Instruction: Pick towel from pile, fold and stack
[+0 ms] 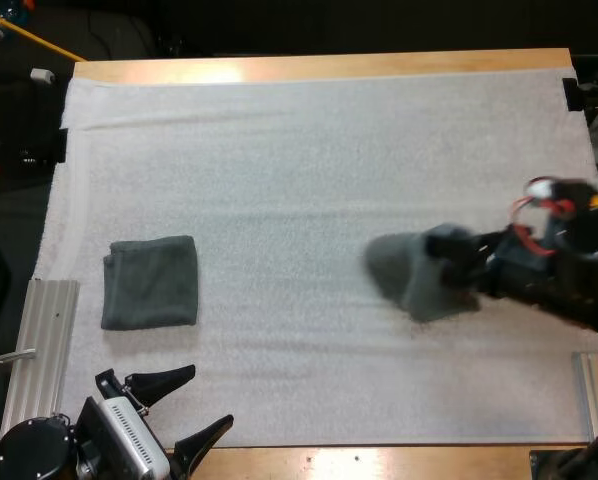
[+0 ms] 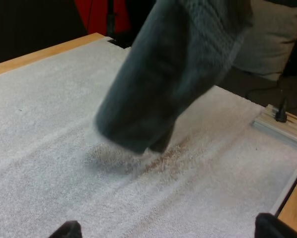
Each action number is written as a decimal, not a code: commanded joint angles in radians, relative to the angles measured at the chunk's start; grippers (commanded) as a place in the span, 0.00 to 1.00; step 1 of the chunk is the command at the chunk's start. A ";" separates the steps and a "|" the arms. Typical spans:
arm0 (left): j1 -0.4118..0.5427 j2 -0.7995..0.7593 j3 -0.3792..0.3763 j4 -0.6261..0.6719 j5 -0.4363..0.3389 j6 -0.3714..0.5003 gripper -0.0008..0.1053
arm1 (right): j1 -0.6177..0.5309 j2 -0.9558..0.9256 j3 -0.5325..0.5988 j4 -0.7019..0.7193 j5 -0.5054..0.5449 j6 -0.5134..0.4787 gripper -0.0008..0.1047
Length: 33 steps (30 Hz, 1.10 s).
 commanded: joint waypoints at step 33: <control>-0.004 0.003 -0.001 0.004 0.013 -0.009 0.63 | -0.204 0.561 -0.007 -0.466 0.139 0.235 0.21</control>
